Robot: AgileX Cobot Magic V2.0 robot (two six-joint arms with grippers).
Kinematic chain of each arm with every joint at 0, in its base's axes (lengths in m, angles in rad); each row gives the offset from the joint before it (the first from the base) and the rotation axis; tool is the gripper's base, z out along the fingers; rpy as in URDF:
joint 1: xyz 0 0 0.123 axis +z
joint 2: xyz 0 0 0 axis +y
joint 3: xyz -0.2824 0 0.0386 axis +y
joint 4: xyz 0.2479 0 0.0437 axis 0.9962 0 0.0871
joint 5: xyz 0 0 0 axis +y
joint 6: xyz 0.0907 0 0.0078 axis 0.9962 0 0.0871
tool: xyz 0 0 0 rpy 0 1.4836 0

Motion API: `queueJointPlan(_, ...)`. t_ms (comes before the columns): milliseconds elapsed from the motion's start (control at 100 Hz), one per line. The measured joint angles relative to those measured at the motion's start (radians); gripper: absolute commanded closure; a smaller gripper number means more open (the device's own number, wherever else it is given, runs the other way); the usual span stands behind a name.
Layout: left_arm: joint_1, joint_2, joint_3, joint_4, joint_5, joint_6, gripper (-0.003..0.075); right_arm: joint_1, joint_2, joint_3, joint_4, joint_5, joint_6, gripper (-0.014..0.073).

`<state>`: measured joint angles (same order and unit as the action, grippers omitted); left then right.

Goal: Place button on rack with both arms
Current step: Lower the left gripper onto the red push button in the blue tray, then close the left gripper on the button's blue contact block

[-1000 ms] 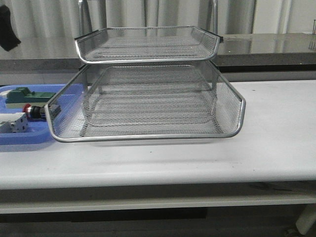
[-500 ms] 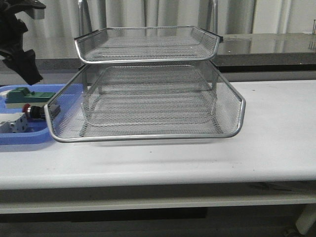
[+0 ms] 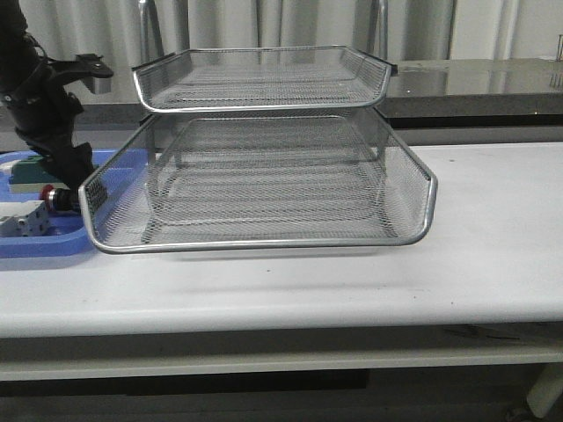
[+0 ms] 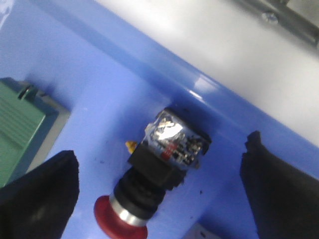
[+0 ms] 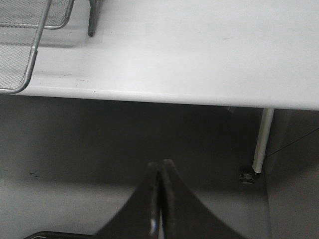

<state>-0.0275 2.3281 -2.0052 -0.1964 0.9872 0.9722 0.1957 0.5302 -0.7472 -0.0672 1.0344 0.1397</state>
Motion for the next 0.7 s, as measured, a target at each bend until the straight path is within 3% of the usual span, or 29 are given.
queueJointPlan(700, -0.009, 0.039, -0.038, 0.003, -0.003, 0.004, 0.01, 0.0, 0.0, 0.0, 0.0, 0.005, 0.0, 0.066)
